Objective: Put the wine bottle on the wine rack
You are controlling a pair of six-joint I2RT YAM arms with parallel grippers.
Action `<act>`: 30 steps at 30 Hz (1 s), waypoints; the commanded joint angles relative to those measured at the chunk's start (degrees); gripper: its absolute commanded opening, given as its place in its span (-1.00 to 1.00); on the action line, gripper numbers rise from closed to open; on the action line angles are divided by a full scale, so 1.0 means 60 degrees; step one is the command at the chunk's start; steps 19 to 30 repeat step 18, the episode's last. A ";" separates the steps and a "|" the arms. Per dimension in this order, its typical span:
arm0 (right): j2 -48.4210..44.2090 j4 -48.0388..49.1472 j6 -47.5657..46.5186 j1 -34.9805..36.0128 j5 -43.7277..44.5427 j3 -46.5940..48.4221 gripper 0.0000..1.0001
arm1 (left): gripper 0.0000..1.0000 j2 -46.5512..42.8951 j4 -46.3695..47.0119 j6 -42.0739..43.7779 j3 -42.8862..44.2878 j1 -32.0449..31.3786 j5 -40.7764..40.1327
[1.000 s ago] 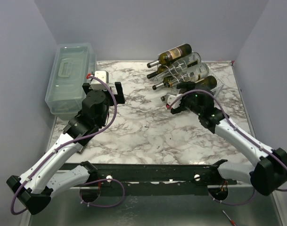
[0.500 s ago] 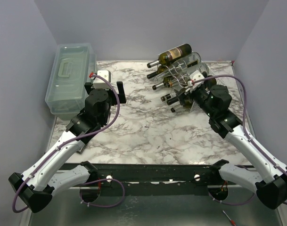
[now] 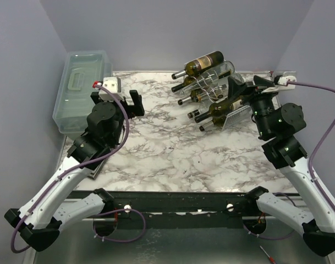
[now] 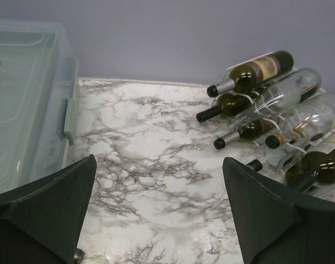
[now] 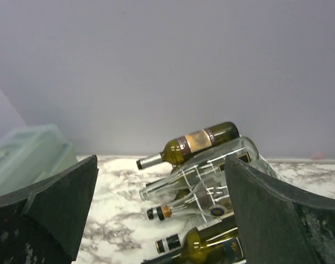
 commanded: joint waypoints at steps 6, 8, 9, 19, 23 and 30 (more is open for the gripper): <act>-0.0685 0.0900 0.0357 0.0045 0.1015 0.0598 0.99 | 0.97 -0.0263 -0.0069 0.0745 0.1975 0.0066 0.0114; -0.0732 0.0881 0.0354 0.0042 0.1085 0.0720 1.00 | 0.97 -0.0191 -0.0061 0.0933 0.2286 0.0053 0.0064; -0.0769 0.0926 0.0354 0.0048 0.1076 0.0725 1.00 | 0.97 -0.0151 -0.0060 0.1034 0.2410 0.0063 0.0041; -0.1095 0.0817 0.0713 0.0041 0.1810 0.0782 1.00 | 0.97 0.0028 -0.0064 0.1451 0.3040 0.0056 -0.0242; -0.1095 0.0817 0.0713 0.0041 0.1810 0.0782 1.00 | 0.97 0.0028 -0.0064 0.1451 0.3040 0.0056 -0.0242; -0.1095 0.0817 0.0713 0.0041 0.1810 0.0782 1.00 | 0.97 0.0028 -0.0064 0.1451 0.3040 0.0056 -0.0242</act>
